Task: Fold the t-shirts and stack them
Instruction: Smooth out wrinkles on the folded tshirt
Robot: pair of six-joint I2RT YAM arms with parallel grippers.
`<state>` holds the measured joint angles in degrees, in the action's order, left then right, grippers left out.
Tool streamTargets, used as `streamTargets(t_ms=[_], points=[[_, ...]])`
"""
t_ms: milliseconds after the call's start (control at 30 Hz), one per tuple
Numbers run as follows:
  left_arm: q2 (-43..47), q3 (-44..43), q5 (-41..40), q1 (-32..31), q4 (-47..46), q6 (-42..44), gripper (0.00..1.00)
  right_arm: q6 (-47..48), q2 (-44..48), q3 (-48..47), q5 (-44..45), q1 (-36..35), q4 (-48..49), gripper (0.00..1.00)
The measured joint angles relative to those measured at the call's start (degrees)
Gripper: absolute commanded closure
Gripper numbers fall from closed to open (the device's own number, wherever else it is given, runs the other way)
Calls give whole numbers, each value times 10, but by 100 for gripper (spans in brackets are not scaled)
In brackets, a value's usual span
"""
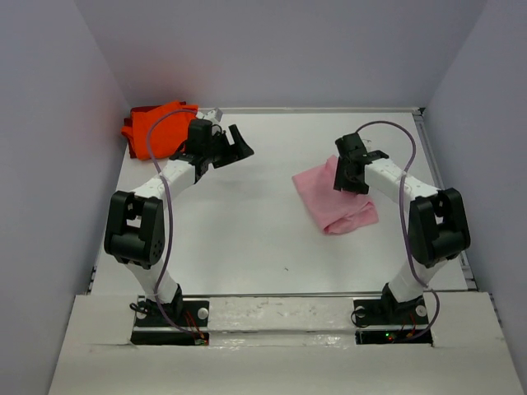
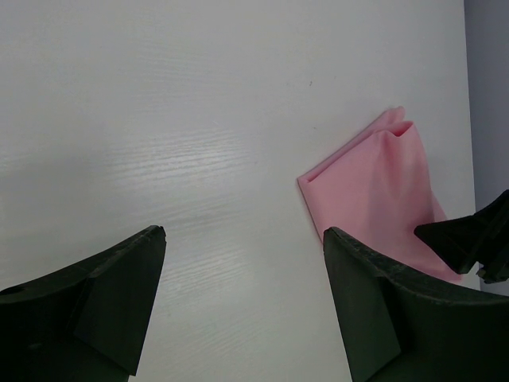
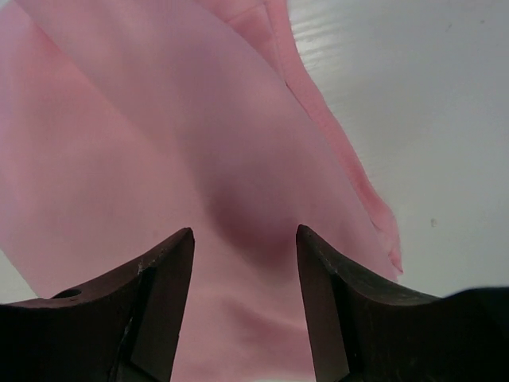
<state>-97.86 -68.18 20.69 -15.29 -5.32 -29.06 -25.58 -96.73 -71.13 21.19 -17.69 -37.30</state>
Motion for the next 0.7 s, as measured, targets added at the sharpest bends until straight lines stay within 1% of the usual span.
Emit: streamTargets(t_ms=[67,167,333,433,533,633,700], points=[[0,0,0,0,0,0,11,-4,-9,10,-14,0,4,41],[0,0,0,0,0,0,10,-14,8,38,-31,0,7,41],[0,-1,1,0,0,0,10,-28,90,104,-54,0,10,41],[0,-1,1,0,0,0,11,-33,123,142,-64,0,17,41],[0,-1,1,0,0,0,11,-35,104,162,-72,0,20,41],[0,-1,1,0,0,0,11,-37,48,163,-86,0,32,41],[0,-1,1,0,0,0,11,-36,27,154,-90,0,36,40]])
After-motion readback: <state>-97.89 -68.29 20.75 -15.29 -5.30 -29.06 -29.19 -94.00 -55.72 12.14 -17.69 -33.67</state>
